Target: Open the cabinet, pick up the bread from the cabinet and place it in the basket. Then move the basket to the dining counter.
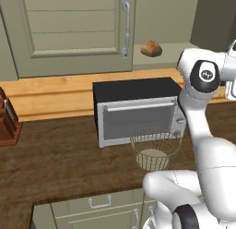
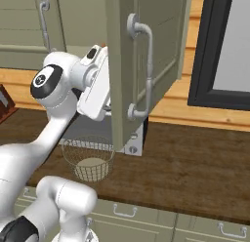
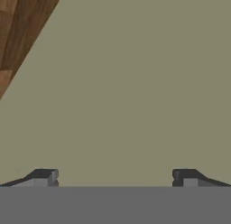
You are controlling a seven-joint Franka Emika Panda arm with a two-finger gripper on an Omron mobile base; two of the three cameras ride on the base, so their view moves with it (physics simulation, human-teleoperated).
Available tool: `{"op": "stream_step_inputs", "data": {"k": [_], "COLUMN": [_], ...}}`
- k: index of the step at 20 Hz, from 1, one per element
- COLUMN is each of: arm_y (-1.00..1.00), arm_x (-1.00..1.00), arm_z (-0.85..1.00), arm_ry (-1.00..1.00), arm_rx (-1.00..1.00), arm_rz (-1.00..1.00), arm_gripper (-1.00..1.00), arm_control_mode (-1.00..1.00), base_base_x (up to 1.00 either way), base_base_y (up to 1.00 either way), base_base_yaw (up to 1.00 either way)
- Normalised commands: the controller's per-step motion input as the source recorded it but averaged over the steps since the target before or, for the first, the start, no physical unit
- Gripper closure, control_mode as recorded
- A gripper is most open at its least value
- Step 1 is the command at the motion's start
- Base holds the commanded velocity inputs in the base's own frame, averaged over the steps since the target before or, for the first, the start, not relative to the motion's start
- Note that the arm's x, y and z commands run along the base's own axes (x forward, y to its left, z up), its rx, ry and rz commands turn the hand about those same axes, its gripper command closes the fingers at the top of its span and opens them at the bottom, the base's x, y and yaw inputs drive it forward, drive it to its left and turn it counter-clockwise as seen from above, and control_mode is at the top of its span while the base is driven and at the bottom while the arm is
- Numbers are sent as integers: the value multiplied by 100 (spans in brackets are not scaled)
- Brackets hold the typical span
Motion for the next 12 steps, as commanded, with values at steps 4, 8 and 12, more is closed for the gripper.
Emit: {"op": "stream_step_inputs", "data": {"k": [4,8,12], "arm_y": [-100,-87,-12], "arm_x": [-17,-9,-12], "arm_z": [-1,0,0], "arm_ry": [-2,-7,-4], "arm_rx": [14,20,24], "arm_rz": [0,0,0], "arm_gripper": [-100,-100,-100], "arm_control_mode": [-100,-100,-100], "base_base_x": [0,0,0], "base_base_y": [0,0,0], "base_base_yaw": [0,0,0]}}
